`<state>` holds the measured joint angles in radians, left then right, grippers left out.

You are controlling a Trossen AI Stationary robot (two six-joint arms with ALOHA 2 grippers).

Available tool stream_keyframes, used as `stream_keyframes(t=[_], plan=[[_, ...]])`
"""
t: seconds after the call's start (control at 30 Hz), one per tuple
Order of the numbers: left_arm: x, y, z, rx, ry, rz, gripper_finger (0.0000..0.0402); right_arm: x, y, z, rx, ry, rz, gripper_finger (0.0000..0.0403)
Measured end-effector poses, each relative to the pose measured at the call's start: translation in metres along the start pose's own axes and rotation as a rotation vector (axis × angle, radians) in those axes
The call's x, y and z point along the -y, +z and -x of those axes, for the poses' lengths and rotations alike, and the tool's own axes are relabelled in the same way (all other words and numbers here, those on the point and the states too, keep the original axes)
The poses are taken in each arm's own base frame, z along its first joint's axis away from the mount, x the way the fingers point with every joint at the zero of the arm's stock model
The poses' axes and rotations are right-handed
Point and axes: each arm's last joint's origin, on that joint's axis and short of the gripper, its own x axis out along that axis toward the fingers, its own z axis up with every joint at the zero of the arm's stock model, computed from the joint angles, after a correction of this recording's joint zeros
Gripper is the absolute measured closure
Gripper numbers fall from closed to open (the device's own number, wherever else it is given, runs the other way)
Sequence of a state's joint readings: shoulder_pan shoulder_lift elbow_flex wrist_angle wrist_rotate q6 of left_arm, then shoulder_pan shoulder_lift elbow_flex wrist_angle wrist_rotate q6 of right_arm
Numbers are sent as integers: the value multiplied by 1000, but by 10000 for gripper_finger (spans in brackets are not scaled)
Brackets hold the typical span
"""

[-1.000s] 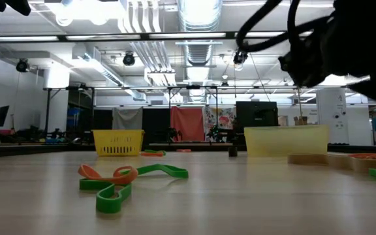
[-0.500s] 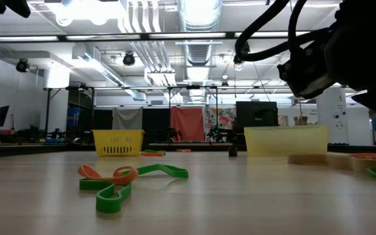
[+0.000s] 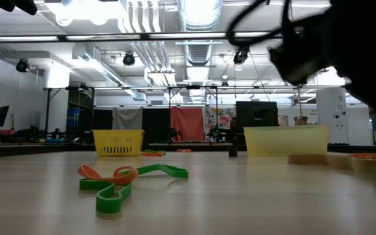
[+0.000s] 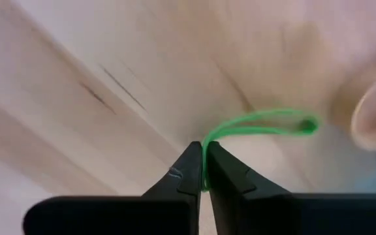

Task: Sort rubber bands into baskets
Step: Put the green rubber band into the left blue bin

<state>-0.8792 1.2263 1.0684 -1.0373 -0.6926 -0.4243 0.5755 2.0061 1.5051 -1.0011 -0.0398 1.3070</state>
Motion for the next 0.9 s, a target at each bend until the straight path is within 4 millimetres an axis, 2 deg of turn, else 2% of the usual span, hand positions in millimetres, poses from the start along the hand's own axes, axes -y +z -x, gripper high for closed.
stream_keyframes(t=[0.27,0.4,0.6,0.73,0.9], plan=[[2,3,-1,35,-16,6,283,-5,11,38,176,67,149,391],[3,6,-1,56,-25,26,283,-7,30,52,261,90,248,391],[9,11,-5,135,-39,92,283,-12,65,61,398,186,475,391],[13,10,-13,203,23,131,283,-11,90,66,495,217,626,391],[22,2,-27,253,12,188,272,-8,115,73,609,232,735,391]])
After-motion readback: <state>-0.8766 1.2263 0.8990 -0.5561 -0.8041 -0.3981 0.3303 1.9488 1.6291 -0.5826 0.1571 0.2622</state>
